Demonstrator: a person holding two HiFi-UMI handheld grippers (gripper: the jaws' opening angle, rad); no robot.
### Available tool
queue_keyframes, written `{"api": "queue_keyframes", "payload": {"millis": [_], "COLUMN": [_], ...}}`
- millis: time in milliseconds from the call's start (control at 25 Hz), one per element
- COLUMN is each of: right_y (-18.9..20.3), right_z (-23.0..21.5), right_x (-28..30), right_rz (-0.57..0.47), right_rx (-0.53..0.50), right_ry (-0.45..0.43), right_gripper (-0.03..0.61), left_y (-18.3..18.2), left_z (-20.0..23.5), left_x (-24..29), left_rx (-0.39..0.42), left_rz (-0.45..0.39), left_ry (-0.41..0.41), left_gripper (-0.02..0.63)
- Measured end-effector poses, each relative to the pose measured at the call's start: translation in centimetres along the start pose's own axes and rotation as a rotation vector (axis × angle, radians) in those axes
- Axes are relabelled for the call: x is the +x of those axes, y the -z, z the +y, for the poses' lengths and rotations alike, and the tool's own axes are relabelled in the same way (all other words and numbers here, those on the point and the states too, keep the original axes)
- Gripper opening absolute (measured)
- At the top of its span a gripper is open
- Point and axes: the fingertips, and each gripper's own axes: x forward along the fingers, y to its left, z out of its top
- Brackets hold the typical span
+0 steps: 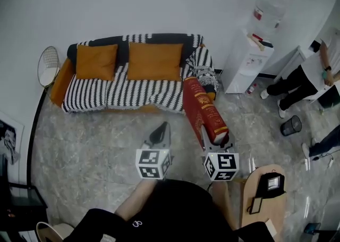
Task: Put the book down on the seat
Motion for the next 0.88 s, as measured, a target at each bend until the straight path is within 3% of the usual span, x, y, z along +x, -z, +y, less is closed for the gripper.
{"api": "queue_keyframes", "payload": {"millis": [240,480,880], "right_y": [0.9,0.6,2.7], "right_z": [-1.0,-2.1,-5.3], "right_x": [-0.9,-0.2,8.1], "right_rz": [0.021,0.005,0.044], "right_rx": [-0.033,-0.029,0.015], "right_ry": [-0.019,-0.016,0.027], "right_gripper": [0.225,0.225,0.225], "left_y": [1.1,0.3,0.4], "left_z": [-0.3,-0.8,2.8], "left_x": [-0.3,0.6,8.9], "left_rx": [-0.047,-0.029,-0.006], "left_rz": [-0.014,-0.029,0.014], "left_ry": [-0.032,-0.038,-0.009], "left_gripper": [0.012,0.012,0.014]}}
